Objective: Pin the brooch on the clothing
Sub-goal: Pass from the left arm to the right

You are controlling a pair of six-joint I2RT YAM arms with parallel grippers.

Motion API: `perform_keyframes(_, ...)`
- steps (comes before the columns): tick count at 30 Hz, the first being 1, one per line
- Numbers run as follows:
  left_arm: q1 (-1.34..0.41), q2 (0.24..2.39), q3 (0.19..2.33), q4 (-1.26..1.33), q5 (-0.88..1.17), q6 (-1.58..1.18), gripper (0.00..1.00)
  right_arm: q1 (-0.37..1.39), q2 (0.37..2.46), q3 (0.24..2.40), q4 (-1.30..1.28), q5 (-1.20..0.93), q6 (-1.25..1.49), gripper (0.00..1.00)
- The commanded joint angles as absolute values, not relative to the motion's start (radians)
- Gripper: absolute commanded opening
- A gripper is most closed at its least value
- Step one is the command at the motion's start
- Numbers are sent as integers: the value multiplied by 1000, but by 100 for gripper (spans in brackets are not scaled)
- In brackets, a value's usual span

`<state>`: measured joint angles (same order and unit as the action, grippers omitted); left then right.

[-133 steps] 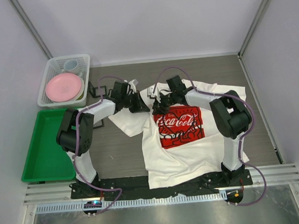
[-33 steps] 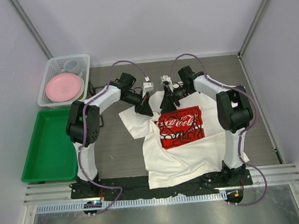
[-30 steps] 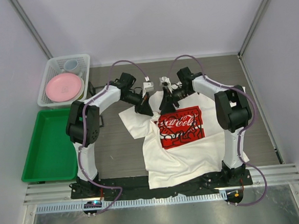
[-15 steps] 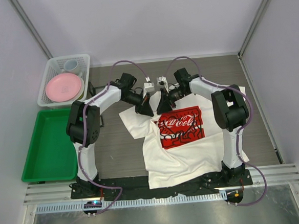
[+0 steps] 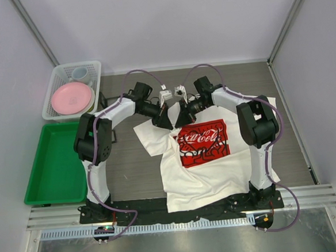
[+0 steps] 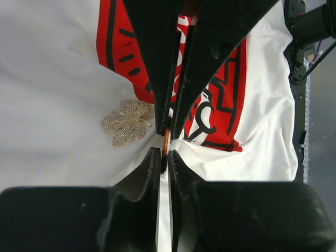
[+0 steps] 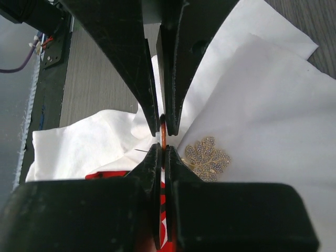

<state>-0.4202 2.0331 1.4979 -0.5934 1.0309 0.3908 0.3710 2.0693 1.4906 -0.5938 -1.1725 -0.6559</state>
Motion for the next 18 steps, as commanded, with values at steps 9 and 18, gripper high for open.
perform_keyframes(9, -325, 1777, 1358, -328, 826, 17, 46, 345, 2066, 1479, -396, -1154, -333, 1)
perform_keyframes(18, -319, 1427, 1129, -12, 258, 42, 76, 347, 2034, 1405, -255, -1131, -174, 1)
